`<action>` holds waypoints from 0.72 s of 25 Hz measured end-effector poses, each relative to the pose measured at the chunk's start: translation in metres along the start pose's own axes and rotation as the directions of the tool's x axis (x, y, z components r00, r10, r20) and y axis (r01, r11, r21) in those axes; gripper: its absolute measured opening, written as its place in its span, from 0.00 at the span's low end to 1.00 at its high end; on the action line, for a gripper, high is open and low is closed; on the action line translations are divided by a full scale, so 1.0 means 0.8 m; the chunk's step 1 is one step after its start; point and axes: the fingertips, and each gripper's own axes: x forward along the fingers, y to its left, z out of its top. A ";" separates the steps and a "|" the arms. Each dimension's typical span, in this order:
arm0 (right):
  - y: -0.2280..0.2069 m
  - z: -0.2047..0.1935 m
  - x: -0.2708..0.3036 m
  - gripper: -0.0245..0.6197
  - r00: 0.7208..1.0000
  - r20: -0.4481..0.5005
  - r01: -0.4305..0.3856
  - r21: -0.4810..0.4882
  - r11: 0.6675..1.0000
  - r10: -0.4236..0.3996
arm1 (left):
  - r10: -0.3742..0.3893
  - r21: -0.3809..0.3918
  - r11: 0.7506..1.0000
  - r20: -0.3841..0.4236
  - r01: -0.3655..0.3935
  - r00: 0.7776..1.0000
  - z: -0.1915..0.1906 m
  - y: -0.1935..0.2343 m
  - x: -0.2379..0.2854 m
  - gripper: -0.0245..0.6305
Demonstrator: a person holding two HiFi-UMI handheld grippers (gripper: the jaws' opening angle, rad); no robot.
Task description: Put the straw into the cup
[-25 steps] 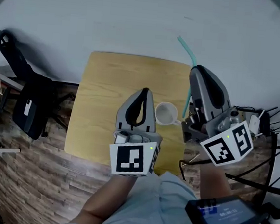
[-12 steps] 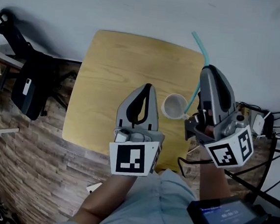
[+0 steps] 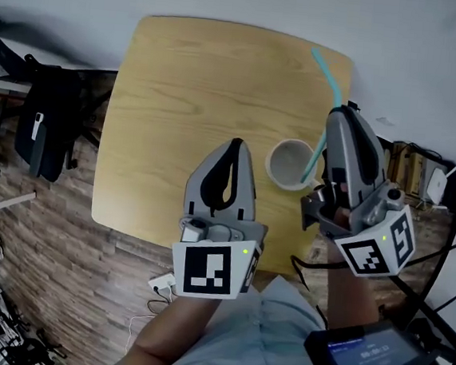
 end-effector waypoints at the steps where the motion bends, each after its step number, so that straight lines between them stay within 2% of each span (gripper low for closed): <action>1: -0.005 -0.007 0.001 0.06 1.000 -0.008 0.000 0.007 1.000 0.000 | 0.004 -0.005 1.000 -0.005 -0.004 1.000 -0.005 0.002 0.004 0.04; 15: -0.040 -0.110 0.002 0.07 0.987 -0.161 0.015 0.059 0.998 -0.005 | 0.044 -0.045 0.998 -0.088 -0.048 0.995 -0.078 0.033 0.038 0.04; 18: -0.041 -0.118 0.000 0.07 0.983 -0.183 0.025 0.061 0.998 -0.013 | 0.047 -0.051 0.997 -0.099 -0.052 0.994 -0.083 0.036 0.037 0.04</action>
